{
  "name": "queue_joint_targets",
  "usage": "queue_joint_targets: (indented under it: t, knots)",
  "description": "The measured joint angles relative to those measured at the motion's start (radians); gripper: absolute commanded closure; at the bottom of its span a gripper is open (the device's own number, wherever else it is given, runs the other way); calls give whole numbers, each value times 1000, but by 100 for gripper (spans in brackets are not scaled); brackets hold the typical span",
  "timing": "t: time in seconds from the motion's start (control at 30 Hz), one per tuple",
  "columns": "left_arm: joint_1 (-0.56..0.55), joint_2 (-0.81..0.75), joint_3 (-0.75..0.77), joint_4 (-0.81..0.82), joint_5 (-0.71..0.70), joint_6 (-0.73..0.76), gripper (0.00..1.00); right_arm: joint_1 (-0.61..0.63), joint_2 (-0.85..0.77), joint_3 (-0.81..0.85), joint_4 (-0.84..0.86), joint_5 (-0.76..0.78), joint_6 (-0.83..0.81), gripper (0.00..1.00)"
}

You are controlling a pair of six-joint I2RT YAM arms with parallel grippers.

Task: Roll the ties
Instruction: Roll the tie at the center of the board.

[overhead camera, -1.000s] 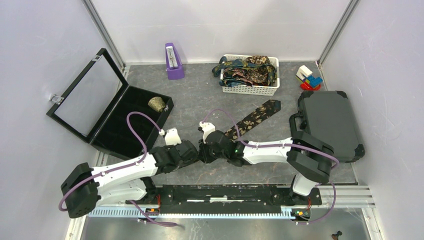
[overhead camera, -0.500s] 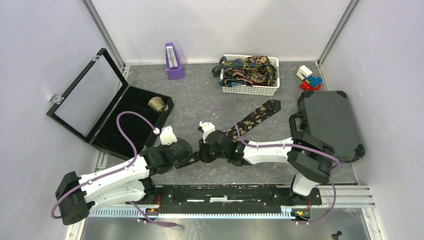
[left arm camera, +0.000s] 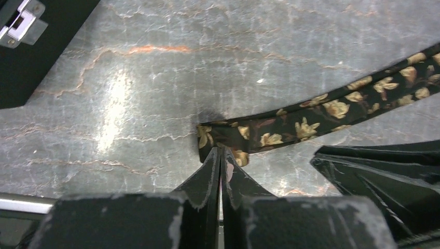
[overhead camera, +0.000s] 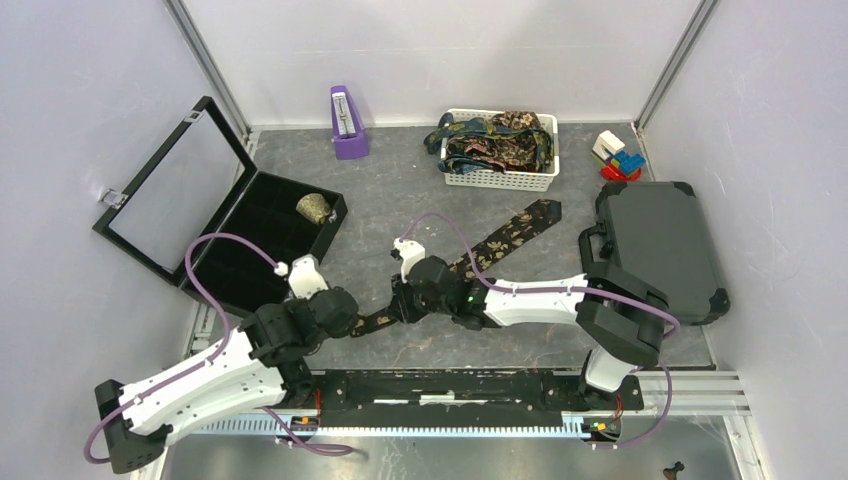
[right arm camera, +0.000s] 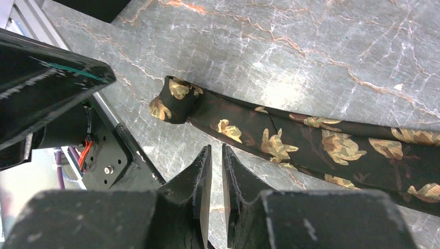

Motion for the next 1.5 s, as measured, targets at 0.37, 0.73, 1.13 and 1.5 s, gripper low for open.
queue_joint_targets:
  t: [0.37, 0.73, 1.13, 1.5]
  knots:
    - [0, 63, -62, 13, 5, -37, 96, 6, 12, 34, 9, -31, 2, 74]
    - [0, 204, -62, 150, 18, -28, 97, 5, 26, 42, 4, -21, 4, 73]
    - [0, 283, -67, 259, 49, -21, 98, -35, 23, -21, 10, -5, 9, 71]
    - [0, 294, -130, 339, 62, -21, 98, -39, 29, -48, 140, -131, 75, 58]
